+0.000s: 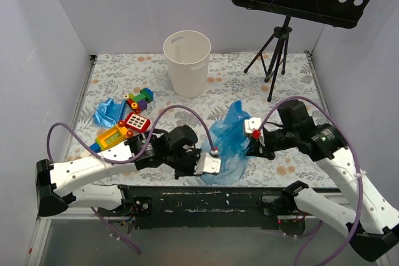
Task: Put the trash bags into the trash bin
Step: Unfold the trash bag at the center of the board.
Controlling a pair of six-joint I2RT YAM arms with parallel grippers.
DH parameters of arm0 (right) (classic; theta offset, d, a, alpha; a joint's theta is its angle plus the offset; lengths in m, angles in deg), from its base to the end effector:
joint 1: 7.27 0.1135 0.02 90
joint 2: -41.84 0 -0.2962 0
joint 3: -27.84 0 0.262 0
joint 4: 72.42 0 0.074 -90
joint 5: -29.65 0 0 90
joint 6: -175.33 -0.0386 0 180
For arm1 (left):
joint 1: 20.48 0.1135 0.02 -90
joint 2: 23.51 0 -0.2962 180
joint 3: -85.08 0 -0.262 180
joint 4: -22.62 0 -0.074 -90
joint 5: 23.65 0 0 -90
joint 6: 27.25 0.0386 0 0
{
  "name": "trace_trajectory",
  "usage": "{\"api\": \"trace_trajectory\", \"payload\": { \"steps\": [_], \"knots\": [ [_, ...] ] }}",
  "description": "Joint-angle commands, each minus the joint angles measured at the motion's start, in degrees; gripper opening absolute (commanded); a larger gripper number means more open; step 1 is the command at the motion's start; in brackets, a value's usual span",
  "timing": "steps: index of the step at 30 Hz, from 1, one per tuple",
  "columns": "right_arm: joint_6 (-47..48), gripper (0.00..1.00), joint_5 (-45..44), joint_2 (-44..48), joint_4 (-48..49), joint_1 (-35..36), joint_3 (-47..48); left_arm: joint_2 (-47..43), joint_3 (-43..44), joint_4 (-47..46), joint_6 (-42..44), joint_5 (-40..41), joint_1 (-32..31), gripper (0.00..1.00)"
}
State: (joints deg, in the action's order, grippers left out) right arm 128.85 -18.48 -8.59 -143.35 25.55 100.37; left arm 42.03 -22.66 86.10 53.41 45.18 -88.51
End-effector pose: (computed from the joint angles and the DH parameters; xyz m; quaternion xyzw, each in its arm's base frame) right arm 0.1051 0.0985 0.3631 -0.6391 0.6098 0.3024 0.3581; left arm 0.0686 -0.2072 0.3218 0.5074 0.7953 -0.3131 0.1094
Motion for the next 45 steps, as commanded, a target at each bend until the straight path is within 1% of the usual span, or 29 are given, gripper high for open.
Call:
{"api": "trace_trajectory", "payload": {
  "steps": [1, 5, 6, 9, 11, 13, 16, 18, 20, 22, 24, 25, 26, 27, 29, 30, 31, 32, 33, 34, 35, 36, 37, 39, 40, 41, 42, 44, 45],
  "knots": [
    [-6.7, 0.01, 0.3, 3.3, 2.1, 0.4, 7.4, -4.1, 9.3, -10.1, -2.9, 8.4, 0.8, 0.00],
    [-15.9, 0.01, -7.7, 3.7, 5.8, 0.4, 11.5, -4.1, 10.7, -13.1, -6.2, 15.2, 1.3, 0.00],
    [-16.5, 0.01, -8.9, 3.6, 5.7, 0.4, 12.1, -4.6, 10.7, -13.6, -7.8, 15.9, 2.2, 0.00],
    [-17.9, 0.01, -14.0, 3.9, 6.6, 0.3, 10.5, -6.8, 9.3, -16.4, -15.0, 19.7, 7.7, 0.00],
    [-22.1, 0.01, -19.2, 3.7, 9.1, 0.3, 7.7, -7.7, 8.0, -17.0, -20.6, 20.4, 13.0, 0.00],
    [-23.7, 0.01, -19.4, 1.6, 8.6, 0.3, 6.3, -7.2, 7.8, -14.7, -26.8, 20.3, 18.0, 0.00],
    [-27.7, 0.01, -17.4, -3.4, 7.7, 0.1, 5.8, -5.2, 9.2, -9.8, -32.5, 12.8, 22.1, 0.00],
    [-30.2, 0.01, -15.9, -7.0, 8.1, -0.7, 6.6, -4.3, 9.4, -8.9, -35.6, 8.7, 25.7, 0.00],
    [-30.9, 0.01, -13.8, -11.8, 8.4, -2.5, 9.9, -2.6, 10.9, -9.4, -37.7, 8.1, 28.6, 0.00],
    [-30.4, 0.01, -12.5, -18.8, 8.3, -6.2, 18.8, 1.3, 16.2, -10.4, -37.9, 7.4, 32.4, 0.00],
    [-30.1, 0.01, -11.2, -27.1, 8.2, -10.6, 31.5, 7.2, 25.2, -12.3, -37.3, 6.3, 36.6, 0.00],
    [-29.9, 0.01, -12.0, -31.3, 8.2, -12.2, 40.4, 11.0, 30.5, -13.4, -37.2, 6.8, 38.5, 0.00],
    [-29.3, 0.01, -13.4, -36.5, 8.2, -13.3, 49.4, 14.4, 37.2, -14.9, -37.0, 8.0, 40.1, 0.00],
    [-29.2, 0.01, -14.9, -43.5, 8.5, -14.4, 61.0, 18.7, 47.3, -16.5, -36.3, 8.9, 41.2, 0.00],
    [-30.3, 0.01, -16.5, -53.1, 11.1, -16.4, 84.0, 27.8, 65.4, -19.6, -33.7, 12.0, 42.1, 0.00],
    [-30.3, 0.01, -17.7, -55.5, 17.5, -16.8, 92.2, 34.5, 75.7, -21.2, -32.6, 13.0, 42.2, 0.00],
    [-30.7, 0.01, -19.5, -55.0, 26.3, -16.8, 93.8, 38.9, 83.7, -24.2, -31.0, 13.2, 42.2, 0.00],
    [-31.6, 0.01, -21.5, -51.2, 36.8, -16.9, 88.8, 41.4, 90.0, -28.2, -29.2, 12.4, 42.0, 0.00],
    [-32.3, 0.01, -23.0, -46.0, 52.5, -16.9, 78.2, 42.0, 91.3, -35.8, -27.2, 12.6, 41.2, 0.00],
    [-32.8, 0.01, -24.5, -39.5, 68.9, -16.8, 66.9, 40.9, 88.4, -46.6, -23.4, 14.9, 39.7, 0.00],
    [-31.8, 0.01, -26.5, -35.5, 83.9, -16.0, 57.6, 38.2, 81.3, -59.3, -18.8, 16.8, 38.1, 0.00],
    [-28.2, 0.01, -26.9, -35.6, 88.3, -14.4, 57.4, 35.9, 74.9, -74.4, -11.4, 16.1, 35.4, 0.00],
    [-25.2, 0.01, -26.9, -38.6, 85.8, -12.6, 64.7, 35.9, 72.1, -85.6, -2.3, 12.6, 32.4, 0.00],
    [-24.6, 0.01, -28.3, -45.2, 82.2, -11.7, 83.6, 40.1, 79.7, -84.8, 13.1, 4.5, 27.2, 0.00],
    [-23.4, 0.01, -28.0, -46.4, 82.8, -11.5, 86.6, 42.3, 83.8, -84.7, 17.5, 2.6, 24.8, 0.00],
    [-20.9, 0.01, -26.5, -45.6, 84.0, -10.9, 84.3, 42.9, 84.8, -86.7, 21.5, 1.8, 22.4, 0.00],
    [-18.4, 0.01, -25.3, -42.1, 85.3, -10.2, 78.7, 42.2, 82.6, -89.8, 24.9, 1.8, 20.4, 0.00],
    [-13.9, 0.01, -23.8, -31.5, 91.8, -9.4, 57.7, 35.9, 69.1, -94.3, 29.8, 2.8, 17.0, 0.00],
    [-11.4, 0.01, -21.8, -25.6, 92.8, -8.7, 46.9, 30.4, 58.2, -95.9, 31.2, 2.8, 16.4, 0.00]
  ]
}}
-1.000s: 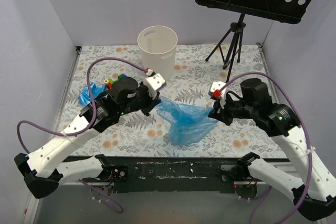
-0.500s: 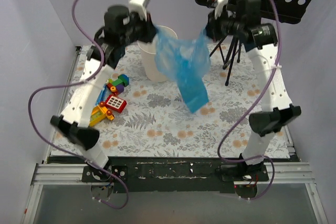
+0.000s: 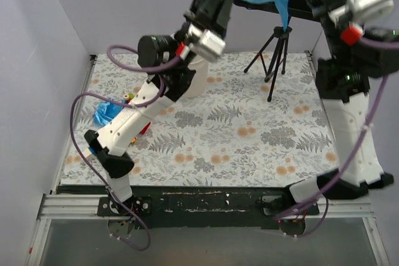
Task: Put the trash bags into the trash bin
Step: Unfold the trash bag at the center of the board.
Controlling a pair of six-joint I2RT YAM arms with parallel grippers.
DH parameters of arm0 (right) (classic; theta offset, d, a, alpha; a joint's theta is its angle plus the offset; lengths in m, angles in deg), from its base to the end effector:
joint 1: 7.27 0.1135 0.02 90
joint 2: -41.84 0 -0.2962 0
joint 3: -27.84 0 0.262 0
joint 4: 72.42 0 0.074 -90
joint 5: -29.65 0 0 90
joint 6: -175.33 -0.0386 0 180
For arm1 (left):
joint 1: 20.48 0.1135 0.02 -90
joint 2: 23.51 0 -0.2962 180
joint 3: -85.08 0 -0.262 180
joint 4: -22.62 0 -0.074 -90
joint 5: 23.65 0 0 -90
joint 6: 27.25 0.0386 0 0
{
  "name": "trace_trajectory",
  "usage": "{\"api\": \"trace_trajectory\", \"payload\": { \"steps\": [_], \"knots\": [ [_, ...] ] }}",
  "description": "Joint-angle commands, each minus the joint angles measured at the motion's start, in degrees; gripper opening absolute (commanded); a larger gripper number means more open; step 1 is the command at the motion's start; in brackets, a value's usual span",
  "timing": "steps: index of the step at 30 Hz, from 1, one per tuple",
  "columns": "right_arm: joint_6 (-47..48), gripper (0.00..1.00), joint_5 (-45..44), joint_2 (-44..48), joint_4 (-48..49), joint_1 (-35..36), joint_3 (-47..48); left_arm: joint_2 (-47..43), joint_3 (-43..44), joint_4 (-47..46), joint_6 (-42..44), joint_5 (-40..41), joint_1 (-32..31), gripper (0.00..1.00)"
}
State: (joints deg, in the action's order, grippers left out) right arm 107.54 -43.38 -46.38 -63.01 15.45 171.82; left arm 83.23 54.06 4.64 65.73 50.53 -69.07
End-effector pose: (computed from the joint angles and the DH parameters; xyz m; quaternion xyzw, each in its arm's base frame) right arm 0.1846 0.0895 0.7268 -0.2144 0.1414 0.0360 0.9658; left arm 0.2266 -0.2728 0.6697 0.2305 0.1713 -0.4036 0.8687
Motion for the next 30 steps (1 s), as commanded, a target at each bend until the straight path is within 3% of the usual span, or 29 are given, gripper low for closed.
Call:
{"api": "trace_trajectory", "payload": {
  "steps": [1, 3, 4, 5, 6, 7, 8, 9, 10, 12, 14, 19, 22, 24, 27, 30],
  "knots": [
    [13.7, 0.01, 5.9, 17.7, 9.5, 1.8, -35.2, -17.5, -34.2, -15.7, 18.5, -2.2, -3.8, 0.00],
    [19.4, 0.01, 9.1, 33.6, -3.0, 2.3, -56.6, -32.8, -59.9, -9.6, 18.2, -3.2, -5.2, 0.00],
    [27.6, 0.01, 12.5, 39.3, -14.3, 2.4, -65.5, -41.9, -71.3, 3.5, 19.2, -6.1, -5.6, 0.00],
    [41.7, 0.01, 19.5, 45.3, -45.5, 2.4, -72.3, -53.4, -80.4, 24.0, 22.6, -13.8, -5.8, 0.00],
    [58.6, 0.01, 23.6, 50.4, -61.9, 2.5, -77.7, -64.0, -85.9, 54.4, 35.7, -20.2, -5.8, 0.00],
    [64.6, 0.01, 25.2, 57.0, -74.6, 2.7, -81.4, -74.1, -90.3, 73.9, 46.4, -22.9, -5.9, 0.00],
    [57.7, 0.01, 26.2, 63.2, -71.4, 2.7, -84.7, -82.2, -94.4, 75.6, 39.8, -25.5, -6.0, 0.00],
    [44.3, 0.01, 24.9, 69.9, -63.7, 2.6, -87.3, -88.0, -97.3, 68.6, 26.9, -26.0, -5.9, 0.00],
    [37.2, 0.01, 22.3, 74.7, -57.2, 2.5, -89.7, -92.3, -100.3, 63.2, 22.2, -24.6, -5.9, 0.00],
    [30.3, 0.01, 18.7, 76.5, -54.6, 2.4, -89.4, -93.3, -101.7, 55.1, 17.4, -21.6, -5.6, 0.00],
    [23.3, 0.01, 15.2, 71.6, -57.8, 2.3, -84.2, -86.3, -96.6, 53.8, 10.2, -16.3, -5.7, 0.00],
    [7.7, 0.01, 13.6, 55.9, -67.4, 2.4, -71.8, -63.5, -79.1, 58.4, -16.6, 7.6, -5.6, 0.00],
    [0.0, 0.01, 12.2, 50.9, -64.9, 2.4, -70.8, -54.7, -71.0, 62.4, -27.4, 12.1, -5.5, 0.00],
    [-4.2, 0.01, 7.6, 46.7, -60.8, 2.4, -71.1, -52.7, -70.9, 59.5, -31.3, 17.1, -5.4, 0.00],
    [-3.9, 0.01, -0.6, 35.9, -57.3, 2.3, -66.2, -48.8, -69.7, 52.3, -28.4, 27.2, -4.1, 0.00],
    [-2.4, 0.01, -4.5, 21.0, -54.0, 1.5, -47.7, -38.3, -57.1, 45.8, -27.6, 28.0, 5.8, 0.00]
  ]
}}
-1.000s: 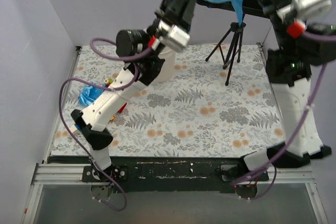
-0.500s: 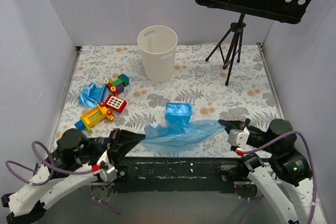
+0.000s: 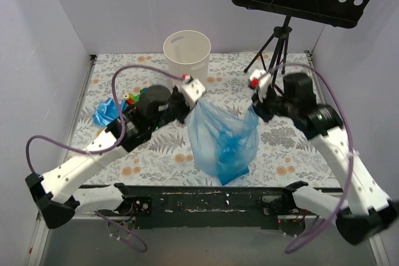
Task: Put the trash bags into the trash bin
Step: Unfold the trash bag at the center of the board.
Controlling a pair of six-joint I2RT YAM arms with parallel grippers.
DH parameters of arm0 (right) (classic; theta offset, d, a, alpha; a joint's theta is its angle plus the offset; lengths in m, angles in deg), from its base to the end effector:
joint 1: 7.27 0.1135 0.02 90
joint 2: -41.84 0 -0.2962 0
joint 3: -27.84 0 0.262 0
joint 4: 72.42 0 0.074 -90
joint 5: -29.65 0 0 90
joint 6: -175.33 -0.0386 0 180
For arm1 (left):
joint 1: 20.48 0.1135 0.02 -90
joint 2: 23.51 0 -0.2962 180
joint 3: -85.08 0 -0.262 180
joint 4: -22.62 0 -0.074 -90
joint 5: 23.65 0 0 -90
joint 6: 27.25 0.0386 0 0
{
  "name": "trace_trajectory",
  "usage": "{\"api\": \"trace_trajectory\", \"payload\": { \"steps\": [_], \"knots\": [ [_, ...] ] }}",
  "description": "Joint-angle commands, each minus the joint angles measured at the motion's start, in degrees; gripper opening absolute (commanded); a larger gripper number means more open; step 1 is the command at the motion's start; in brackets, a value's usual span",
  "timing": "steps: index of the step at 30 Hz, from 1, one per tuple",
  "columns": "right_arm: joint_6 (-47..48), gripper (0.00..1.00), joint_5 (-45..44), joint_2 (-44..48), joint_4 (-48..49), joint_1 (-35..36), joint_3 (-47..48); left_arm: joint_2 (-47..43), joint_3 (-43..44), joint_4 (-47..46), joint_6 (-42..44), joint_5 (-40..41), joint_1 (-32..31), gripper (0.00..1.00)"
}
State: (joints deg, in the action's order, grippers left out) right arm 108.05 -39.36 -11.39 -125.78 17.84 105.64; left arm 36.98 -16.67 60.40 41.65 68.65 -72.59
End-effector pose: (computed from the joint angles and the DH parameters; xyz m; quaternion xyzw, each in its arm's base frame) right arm 0.1548 0.0878 0.4067 -0.4278 0.7360 0.1672 0.4972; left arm 0.1421 -0.1801 0.4127 0.2079 0.7924 -0.3287 0.4700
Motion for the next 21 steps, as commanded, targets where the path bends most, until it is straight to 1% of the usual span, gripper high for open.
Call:
{"api": "trace_trajectory", "payload": {
  "steps": [1, 2, 3, 4, 5, 6, 7, 8, 9, 10, 11, 12, 13, 14, 15, 16, 17, 18, 19, 20, 21],
  "knots": [
    [-2.2, 0.01, -8.5, -18.9, 9.4, -1.0, 27.9, 12.3, 21.7, -10.8, -4.6, 9.7, 13.0, 0.00],
    [-1.8, 0.01, -8.9, -22.9, 10.2, -0.9, 37.1, 17.1, 29.6, -12.4, -5.2, 11.5, 14.8, 0.00],
    [-1.6, 0.01, -9.4, -27.7, 11.4, -1.0, 51.5, 20.9, 38.9, -14.5, -5.0, 13.8, 15.9, 0.00],
    [-0.7, 0.01, -9.7, -31.5, 13.7, -1.0, 63.4, 25.5, 47.3, -17.4, -4.0, 14.9, 16.3, 0.00],
    [0.5, 0.01, -9.7, -35.8, 17.1, -0.9, 72.7, 29.7, 57.8, -19.5, -2.5, 14.2, 16.3, 0.00],
    [2.2, 0.01, -9.5, -38.4, 23.8, -0.8, 79.9, 34.6, 69.0, -21.4, -1.1, 11.6, 16.3, 0.00],
    [4.6, 0.01, -9.2, -38.6, 31.8, -0.6, 81.0, 38.7, 78.0, -24.0, 0.4, 8.1, 16.2, 0.00],
    [6.2, 0.01, -8.8, -36.5, 43.5, -0.3, 77.4, 41.9, 84.9, -28.0, 3.2, 4.9, 15.5, 0.00],
    [7.7, 0.01, -7.7, -33.5, 55.1, -0.2, 70.0, 42.8, 86.6, -34.0, 7.1, 2.7, 13.5, 0.00],
    [9.8, 0.01, -6.0, -29.8, 63.7, -0.1, 63.3, 41.5, 81.5, -39.7, 13.1, 0.2, 11.1, 0.00],
    [11.6, 0.01, -3.8, -26.7, 69.1, 0.5, 57.5, 38.1, 72.9, -48.8, 18.5, -2.3, 7.7, 0.00],
    [13.6, 0.01, -1.8, -24.0, 69.6, 0.8, 53.3, 33.3, 62.0, -55.1, 24.2, -5.3, 4.8, 0.00],
    [16.2, 0.01, 2.3, -19.7, 64.8, 1.2, 47.2, 27.9, 51.1, -56.3, 28.8, -8.0, 1.9, 0.00],
    [21.3, 0.01, 8.5, -15.0, 50.5, 1.2, 39.1, 19.2, 36.8, -47.4, 31.5, -14.1, -0.7, 0.00],
    [33.1, 0.01, 18.6, -10.0, 30.0, 1.3, 30.5, 10.7, 25.2, -25.0, 37.0, -26.1, -1.6, 0.00],
    [64.0, 0.01, 21.9, -8.0, -11.8, 3.7, 23.0, 2.2, 14.0, 6.8, 57.4, -34.4, -2.6, 0.00],
    [74.3, 0.01, 14.2, -5.2, -35.3, 8.9, 12.8, -3.9, 3.0, 36.6, 78.9, -33.0, -4.0, 0.00],
    [68.1, 0.01, 10.2, 2.1, -32.6, 13.3, 0.9, -11.8, -4.9, 39.9, 78.3, -35.4, -4.3, 0.00],
    [66.2, 0.01, 13.0, 8.3, -29.2, 13.5, -5.6, -20.5, -11.7, 29.6, 63.4, -39.6, -4.3, 0.00],
    [61.5, 0.01, 17.0, 15.0, -23.8, 13.5, -9.1, -29.4, -16.7, 18.5, 53.5, -42.4, -4.4, 0.00],
    [52.9, 0.01, 20.9, 19.9, -15.2, 13.6, -11.9, -33.4, -20.9, 12.2, 52.8, -46.3, -4.4, 0.00]
  ]
}}
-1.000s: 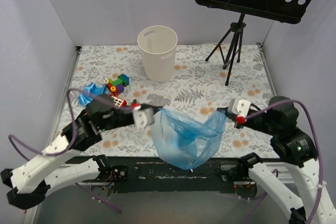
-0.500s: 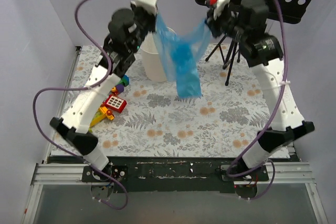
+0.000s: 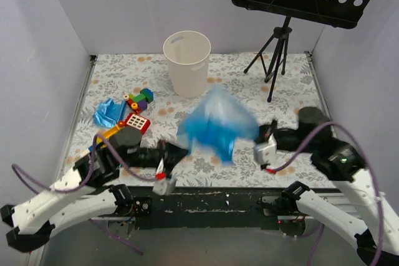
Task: Put the trash bags into the trash bin
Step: Unfold the trash bag at the center of the board.
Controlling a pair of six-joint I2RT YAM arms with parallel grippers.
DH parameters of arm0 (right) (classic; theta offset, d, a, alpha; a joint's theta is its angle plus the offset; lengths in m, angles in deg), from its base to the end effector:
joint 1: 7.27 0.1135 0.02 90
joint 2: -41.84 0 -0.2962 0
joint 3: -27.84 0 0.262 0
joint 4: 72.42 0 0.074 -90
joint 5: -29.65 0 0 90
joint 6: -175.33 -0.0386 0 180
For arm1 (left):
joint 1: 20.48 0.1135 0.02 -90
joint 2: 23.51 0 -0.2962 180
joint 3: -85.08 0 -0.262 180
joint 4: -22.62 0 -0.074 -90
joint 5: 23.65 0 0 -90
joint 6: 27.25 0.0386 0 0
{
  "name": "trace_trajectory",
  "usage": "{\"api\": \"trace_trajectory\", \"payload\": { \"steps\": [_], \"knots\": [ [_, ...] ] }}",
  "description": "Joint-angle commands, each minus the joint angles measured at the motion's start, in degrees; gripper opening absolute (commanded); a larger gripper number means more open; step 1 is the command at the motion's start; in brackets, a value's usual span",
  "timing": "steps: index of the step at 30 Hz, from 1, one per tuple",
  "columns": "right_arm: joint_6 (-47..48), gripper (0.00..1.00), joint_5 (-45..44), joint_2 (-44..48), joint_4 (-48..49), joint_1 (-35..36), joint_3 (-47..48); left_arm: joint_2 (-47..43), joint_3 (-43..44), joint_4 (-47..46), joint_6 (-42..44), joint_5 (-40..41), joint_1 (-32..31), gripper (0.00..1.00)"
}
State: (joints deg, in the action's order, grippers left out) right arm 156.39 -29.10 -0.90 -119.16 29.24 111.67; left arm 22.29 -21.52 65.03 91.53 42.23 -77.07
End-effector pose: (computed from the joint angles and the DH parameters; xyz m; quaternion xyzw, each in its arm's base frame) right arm 0.0736 0.0794 0.4762 -0.6827 0.2758 -0.0014 0.6767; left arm 0.0701 -0.1350 0.4193 0.6190 0.4832 -0.3041 0.5393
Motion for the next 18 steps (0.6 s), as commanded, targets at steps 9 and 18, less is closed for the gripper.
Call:
{"api": "trace_trajectory", "payload": {
  "steps": [9, 18],
  "knots": [
    [-26.1, 0.01, 9.3, 1.2, -19.3, 2.2, -6.2, -12.4, -6.8, 4.4, -12.4, -13.3, 0.1, 0.00],
    [-36.3, 0.01, -14.3, -4.3, 29.3, 0.2, 9.6, 5.5, -0.3, -59.4, -4.4, 8.4, 0.1, 0.00]
  ]
}}
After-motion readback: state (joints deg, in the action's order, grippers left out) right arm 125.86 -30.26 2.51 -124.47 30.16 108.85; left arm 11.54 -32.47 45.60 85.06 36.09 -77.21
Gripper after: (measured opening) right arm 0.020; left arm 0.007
